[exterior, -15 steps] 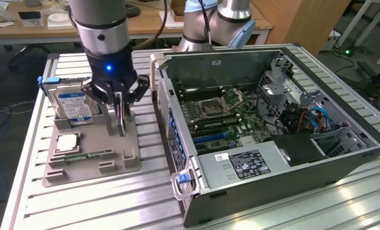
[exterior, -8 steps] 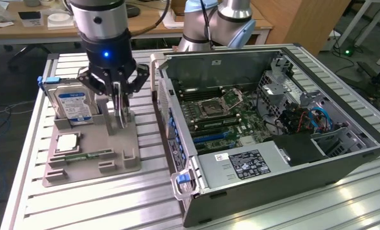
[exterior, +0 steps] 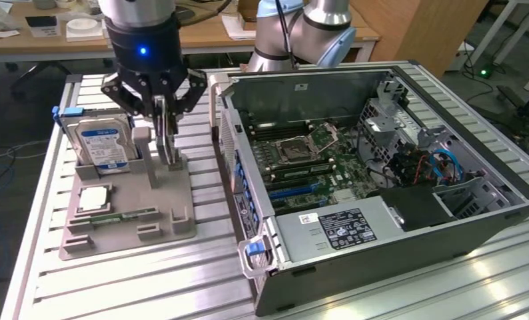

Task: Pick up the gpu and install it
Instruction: 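Pick up the gpu and move the gpu toward the slot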

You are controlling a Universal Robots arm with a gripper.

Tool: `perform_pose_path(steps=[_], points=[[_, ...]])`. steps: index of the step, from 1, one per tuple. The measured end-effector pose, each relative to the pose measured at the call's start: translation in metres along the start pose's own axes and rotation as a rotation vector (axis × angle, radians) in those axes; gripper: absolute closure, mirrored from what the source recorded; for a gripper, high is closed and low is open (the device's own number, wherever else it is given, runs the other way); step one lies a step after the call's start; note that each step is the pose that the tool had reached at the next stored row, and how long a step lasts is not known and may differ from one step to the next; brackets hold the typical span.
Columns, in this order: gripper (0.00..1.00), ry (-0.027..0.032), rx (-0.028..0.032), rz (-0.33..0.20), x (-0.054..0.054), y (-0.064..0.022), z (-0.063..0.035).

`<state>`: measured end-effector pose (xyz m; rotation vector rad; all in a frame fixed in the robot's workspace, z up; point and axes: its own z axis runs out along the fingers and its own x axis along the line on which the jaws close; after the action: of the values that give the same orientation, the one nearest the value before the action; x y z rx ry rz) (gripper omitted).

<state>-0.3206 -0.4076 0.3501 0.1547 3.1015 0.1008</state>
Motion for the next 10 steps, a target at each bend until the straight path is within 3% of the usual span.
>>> perform_pose_path(steps=[8,9,10], points=[[0.71,0.0005,-0.0045,0.001,-0.001,0.0021,-0.032],[0.71,0.0052,-0.0043,0.001,-0.002,0.0022,-0.0331],[0.71,0.0195,-0.0027,0.002,-0.002,0.0023,-0.0333]])
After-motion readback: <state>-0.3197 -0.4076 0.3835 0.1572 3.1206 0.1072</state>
